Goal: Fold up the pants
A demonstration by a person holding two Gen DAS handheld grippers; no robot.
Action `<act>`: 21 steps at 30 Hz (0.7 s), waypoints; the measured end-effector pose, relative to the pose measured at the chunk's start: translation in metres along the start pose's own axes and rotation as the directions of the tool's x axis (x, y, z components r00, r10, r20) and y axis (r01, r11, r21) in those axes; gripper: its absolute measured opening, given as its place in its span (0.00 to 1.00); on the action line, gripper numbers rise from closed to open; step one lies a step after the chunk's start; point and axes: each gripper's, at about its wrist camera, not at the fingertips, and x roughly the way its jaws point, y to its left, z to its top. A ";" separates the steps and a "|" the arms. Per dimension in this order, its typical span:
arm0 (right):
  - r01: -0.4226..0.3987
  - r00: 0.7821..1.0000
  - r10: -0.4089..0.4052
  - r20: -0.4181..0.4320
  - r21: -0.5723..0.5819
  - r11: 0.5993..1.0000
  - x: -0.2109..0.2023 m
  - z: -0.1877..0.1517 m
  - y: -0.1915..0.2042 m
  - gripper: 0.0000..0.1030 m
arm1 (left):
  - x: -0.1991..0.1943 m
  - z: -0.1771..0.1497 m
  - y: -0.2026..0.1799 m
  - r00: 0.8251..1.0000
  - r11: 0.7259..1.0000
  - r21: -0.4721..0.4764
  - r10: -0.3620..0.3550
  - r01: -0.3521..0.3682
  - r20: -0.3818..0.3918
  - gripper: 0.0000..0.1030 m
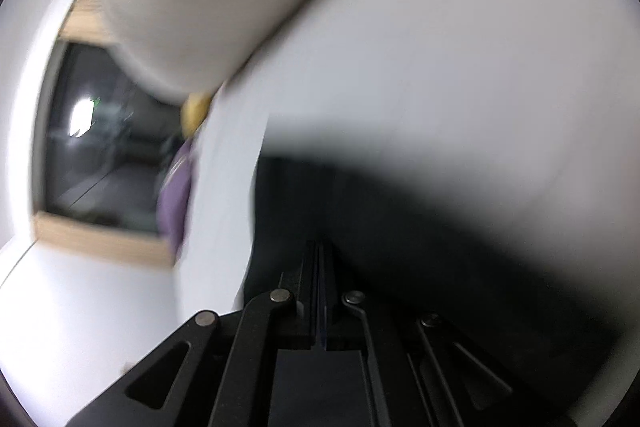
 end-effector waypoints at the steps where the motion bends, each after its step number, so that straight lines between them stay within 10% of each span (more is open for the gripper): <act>1: 0.031 0.999 -0.031 0.027 -0.008 0.999 -0.016 0.012 -0.001 0.11 | -0.008 -0.004 0.001 0.999 0.999 0.005 0.034 -0.034 0.000 0.21; 4: 0.165 0.977 -0.152 0.149 -0.085 0.983 -0.072 0.023 0.016 0.68 | -0.028 0.001 -0.001 0.996 0.996 -0.010 0.094 -0.094 0.007 0.21; 11: -0.023 0.996 0.026 0.090 -0.031 0.999 -0.136 -0.041 0.000 0.72 | -0.013 0.011 -0.085 1.000 0.991 0.131 0.004 -0.006 0.016 0.21; 15: 0.019 0.999 -0.020 0.025 0.030 0.999 -0.123 -0.059 -0.020 0.69 | 0.025 0.004 -0.120 0.998 0.980 0.197 -0.018 0.029 -0.059 0.21; 21: -0.060 0.998 0.058 0.026 0.094 0.994 -0.112 -0.055 -0.031 0.60 | 0.054 -0.022 -0.098 0.991 0.994 0.108 -0.016 0.031 -0.134 0.21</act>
